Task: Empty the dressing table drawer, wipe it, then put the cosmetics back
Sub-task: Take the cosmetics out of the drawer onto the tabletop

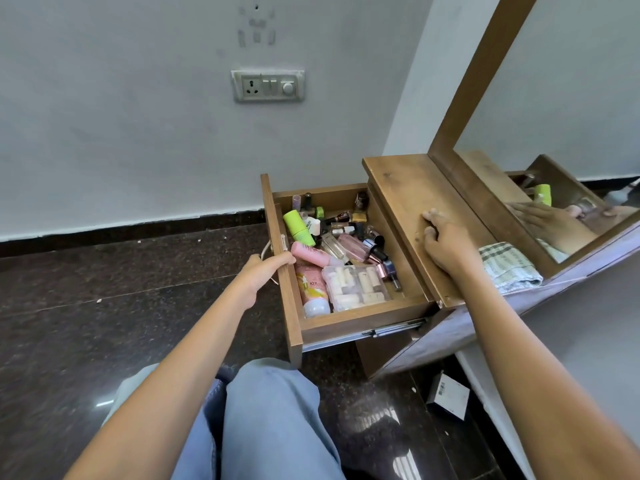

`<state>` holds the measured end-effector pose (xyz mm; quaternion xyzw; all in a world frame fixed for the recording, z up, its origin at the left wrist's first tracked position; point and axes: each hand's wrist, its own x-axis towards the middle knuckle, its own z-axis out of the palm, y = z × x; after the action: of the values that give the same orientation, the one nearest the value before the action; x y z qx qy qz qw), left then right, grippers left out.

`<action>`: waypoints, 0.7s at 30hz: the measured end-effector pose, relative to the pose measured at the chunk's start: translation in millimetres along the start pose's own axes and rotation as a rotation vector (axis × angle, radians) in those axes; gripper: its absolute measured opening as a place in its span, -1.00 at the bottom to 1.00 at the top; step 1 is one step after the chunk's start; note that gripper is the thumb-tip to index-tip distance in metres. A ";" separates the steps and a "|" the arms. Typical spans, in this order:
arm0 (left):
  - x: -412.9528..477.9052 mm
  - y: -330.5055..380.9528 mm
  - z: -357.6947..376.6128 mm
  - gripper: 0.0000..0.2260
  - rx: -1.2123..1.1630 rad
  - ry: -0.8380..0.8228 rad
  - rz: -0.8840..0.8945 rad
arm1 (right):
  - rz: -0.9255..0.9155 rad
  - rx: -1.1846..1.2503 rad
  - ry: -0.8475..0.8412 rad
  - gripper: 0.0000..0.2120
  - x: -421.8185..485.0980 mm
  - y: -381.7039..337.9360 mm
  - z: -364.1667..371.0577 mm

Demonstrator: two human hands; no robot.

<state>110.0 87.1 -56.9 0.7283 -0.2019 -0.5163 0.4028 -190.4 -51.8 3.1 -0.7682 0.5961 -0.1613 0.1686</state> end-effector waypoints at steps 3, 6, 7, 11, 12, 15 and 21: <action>4.1 -2.6 -0.3 -0.17 0.021 0.019 -0.012 | -0.003 -0.006 -0.001 -0.57 -0.2 -1.0 0.2; 6.5 -2.6 0.2 -0.15 0.022 0.019 -0.019 | 0.008 -0.004 0.000 -0.57 -0.7 -2.7 -1.2; 8.1 -2.8 0.6 -0.15 0.024 0.017 -0.023 | 0.006 -0.004 0.002 -0.57 -0.8 -2.9 -0.8; 9.5 4.0 8.7 -0.15 0.058 0.074 0.017 | 0.012 -0.058 0.007 -0.57 0.5 -5.8 -0.7; 8.4 7.9 12.7 -0.14 0.075 0.116 0.037 | 0.023 -0.088 0.002 -0.57 1.4 -8.5 -2.0; 7.5 19.8 23.6 -0.13 0.206 0.305 0.101 | 0.051 -0.189 0.030 -0.63 4.1 -27.3 -2.1; 9.8 29.3 44.2 -0.27 0.522 0.491 0.306 | -0.193 -0.120 -0.038 -0.64 13.6 -92.7 43.0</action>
<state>76.9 46.0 -45.7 0.8696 -0.3303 -0.1919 0.3127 -88.0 -40.6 7.2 -0.8335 0.5249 -0.1264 0.1174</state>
